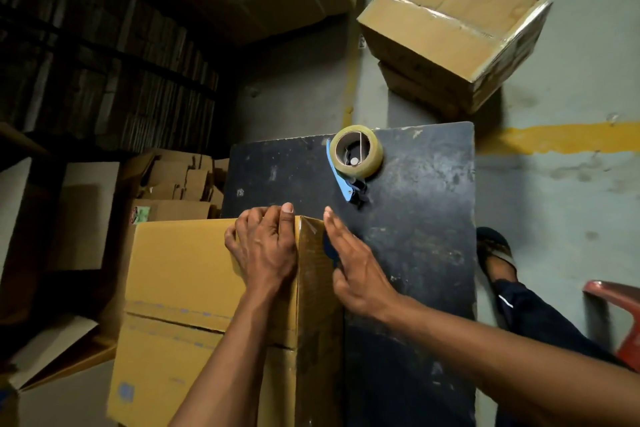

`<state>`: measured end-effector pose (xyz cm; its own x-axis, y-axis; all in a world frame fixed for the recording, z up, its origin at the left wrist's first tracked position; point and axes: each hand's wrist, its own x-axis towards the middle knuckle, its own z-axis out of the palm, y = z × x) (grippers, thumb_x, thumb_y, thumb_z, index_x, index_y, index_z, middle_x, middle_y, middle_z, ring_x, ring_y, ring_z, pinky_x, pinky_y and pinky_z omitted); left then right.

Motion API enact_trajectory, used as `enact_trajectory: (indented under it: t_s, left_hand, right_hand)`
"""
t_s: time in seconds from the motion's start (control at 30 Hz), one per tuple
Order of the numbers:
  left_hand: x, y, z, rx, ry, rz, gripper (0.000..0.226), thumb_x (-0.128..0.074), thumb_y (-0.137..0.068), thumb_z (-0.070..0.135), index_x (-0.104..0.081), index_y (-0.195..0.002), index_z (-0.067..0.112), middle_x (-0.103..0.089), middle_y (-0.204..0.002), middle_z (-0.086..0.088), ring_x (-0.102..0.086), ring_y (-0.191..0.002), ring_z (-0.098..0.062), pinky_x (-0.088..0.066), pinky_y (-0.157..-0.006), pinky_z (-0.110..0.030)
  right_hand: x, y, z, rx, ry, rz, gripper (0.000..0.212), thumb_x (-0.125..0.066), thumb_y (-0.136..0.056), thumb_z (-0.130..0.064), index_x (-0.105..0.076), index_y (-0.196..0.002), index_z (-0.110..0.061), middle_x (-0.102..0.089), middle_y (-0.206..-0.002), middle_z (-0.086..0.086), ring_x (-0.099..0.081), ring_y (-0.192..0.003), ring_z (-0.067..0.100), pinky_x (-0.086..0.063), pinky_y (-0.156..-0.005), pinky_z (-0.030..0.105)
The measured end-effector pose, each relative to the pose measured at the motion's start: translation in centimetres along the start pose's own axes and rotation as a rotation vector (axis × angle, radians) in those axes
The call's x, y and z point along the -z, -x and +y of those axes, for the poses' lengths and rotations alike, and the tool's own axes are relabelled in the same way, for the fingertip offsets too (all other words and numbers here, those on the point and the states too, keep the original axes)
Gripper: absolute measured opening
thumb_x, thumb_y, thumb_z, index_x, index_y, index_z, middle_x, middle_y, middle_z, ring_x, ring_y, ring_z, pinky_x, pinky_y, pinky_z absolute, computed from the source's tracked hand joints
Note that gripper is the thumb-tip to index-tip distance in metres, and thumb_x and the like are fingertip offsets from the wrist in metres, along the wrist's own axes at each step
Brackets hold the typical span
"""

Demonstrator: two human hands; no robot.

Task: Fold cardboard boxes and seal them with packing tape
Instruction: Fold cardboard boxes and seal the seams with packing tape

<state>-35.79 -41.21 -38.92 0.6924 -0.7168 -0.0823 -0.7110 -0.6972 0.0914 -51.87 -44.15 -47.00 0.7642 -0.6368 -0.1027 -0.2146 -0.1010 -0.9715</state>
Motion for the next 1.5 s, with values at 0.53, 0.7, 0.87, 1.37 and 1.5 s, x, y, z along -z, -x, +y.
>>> enact_trajectory:
  t_s: [0.53, 0.7, 0.87, 1.37, 1.5]
  left_hand:
    - [-0.3, 0.0, -0.4, 0.013, 0.095, 0.048, 0.052, -0.022, -0.105, 0.052, -0.069, -0.105, 0.032, -0.059, -0.117, 0.006, -0.043, -0.128, -0.018, -0.019, -0.118, -0.054]
    - [-0.1, 0.1, -0.5, -0.001, 0.055, 0.04, 0.063, -0.014, -0.101, 0.055, -0.069, -0.112, 0.024, -0.059, -0.121, 0.001, -0.041, -0.131, -0.021, -0.017, -0.117, -0.05]
    - [-0.4, -0.1, -0.7, -0.016, 0.043, 0.045, 0.06, -0.017, -0.102, 0.052, -0.069, -0.11, 0.025, -0.058, -0.119, 0.002, -0.042, -0.127, -0.02, -0.02, -0.115, -0.051]
    - [-0.6, -0.2, -1.4, -0.035, 0.073, 0.031, 0.058, -0.016, -0.104, 0.058, -0.069, -0.115, 0.04, -0.057, -0.123, 0.01, -0.038, -0.131, -0.014, -0.015, -0.116, -0.046]
    - [-0.7, -0.3, -1.4, -0.043, 0.103, 0.068, 0.052, -0.021, -0.106, 0.053, -0.069, -0.118, 0.038, -0.061, -0.122, 0.011, -0.041, -0.129, -0.013, -0.017, -0.114, -0.044]
  right_hand:
    - [6.4, -6.6, -4.9, -0.099, -0.416, -0.123, 0.024, -0.064, -0.096, -0.054, -0.08, -0.09, -0.037, -0.076, -0.093, -0.013, -0.069, -0.091, 0.003, -0.054, -0.089, 0.034]
    - [6.7, -9.9, -3.9, -0.175, -0.383, -0.381, 0.08, -0.072, -0.078, -0.074, -0.068, -0.091, 0.004, -0.061, -0.086, 0.019, -0.06, -0.085, 0.017, -0.053, -0.09, 0.057]
    - [6.7, -9.8, -2.8, -0.169, -0.41, -0.413, 0.039, -0.078, -0.084, -0.056, -0.081, -0.087, -0.017, -0.069, -0.075, -0.012, -0.058, -0.069, 0.0, -0.047, -0.071, 0.029]
    - [7.2, -11.2, 2.0, -0.031, -0.286, -0.44, 0.028, -0.077, -0.09, -0.009, -0.078, -0.118, -0.014, -0.077, -0.114, -0.006, -0.071, -0.111, 0.011, -0.056, -0.102, 0.043]
    - [6.9, -10.7, 0.3, -0.042, -0.333, -0.425, 0.043, -0.075, -0.089, -0.049, -0.073, -0.128, -0.03, -0.075, -0.118, -0.01, -0.068, -0.115, 0.007, -0.055, -0.102, 0.036]
